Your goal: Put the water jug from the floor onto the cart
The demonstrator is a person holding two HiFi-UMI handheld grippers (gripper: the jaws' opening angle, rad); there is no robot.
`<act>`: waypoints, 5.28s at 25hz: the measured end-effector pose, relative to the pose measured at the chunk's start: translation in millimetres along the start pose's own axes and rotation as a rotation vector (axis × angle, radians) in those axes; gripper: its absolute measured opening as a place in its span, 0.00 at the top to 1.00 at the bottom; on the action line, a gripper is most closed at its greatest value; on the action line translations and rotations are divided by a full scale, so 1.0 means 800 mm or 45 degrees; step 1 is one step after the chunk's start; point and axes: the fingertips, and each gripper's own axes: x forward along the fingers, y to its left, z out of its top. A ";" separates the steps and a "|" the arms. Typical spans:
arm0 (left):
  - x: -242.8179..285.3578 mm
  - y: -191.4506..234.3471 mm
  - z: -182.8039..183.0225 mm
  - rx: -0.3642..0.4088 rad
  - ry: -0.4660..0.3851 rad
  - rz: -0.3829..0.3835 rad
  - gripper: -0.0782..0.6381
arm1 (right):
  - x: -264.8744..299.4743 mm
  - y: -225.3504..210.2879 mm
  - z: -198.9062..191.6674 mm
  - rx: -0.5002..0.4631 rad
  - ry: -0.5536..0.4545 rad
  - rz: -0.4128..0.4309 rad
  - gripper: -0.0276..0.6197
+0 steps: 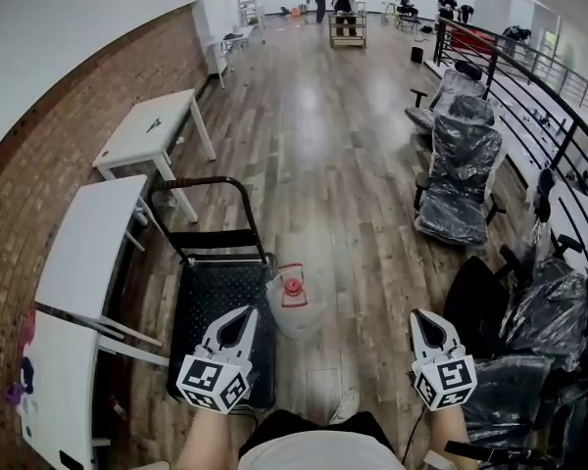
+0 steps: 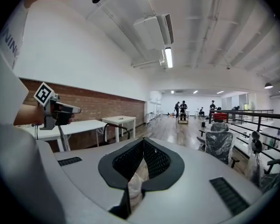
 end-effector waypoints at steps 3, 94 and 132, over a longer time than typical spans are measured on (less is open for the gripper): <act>0.013 -0.013 0.001 0.014 0.031 0.061 0.89 | 0.016 -0.023 -0.003 0.016 -0.009 0.073 0.95; -0.047 0.249 -0.367 -0.615 0.423 1.056 0.89 | 0.584 0.242 -0.540 -0.616 0.777 0.942 0.49; -0.177 0.241 -0.316 -0.779 0.144 1.386 0.89 | 0.737 0.482 -0.259 -0.631 0.638 1.120 0.49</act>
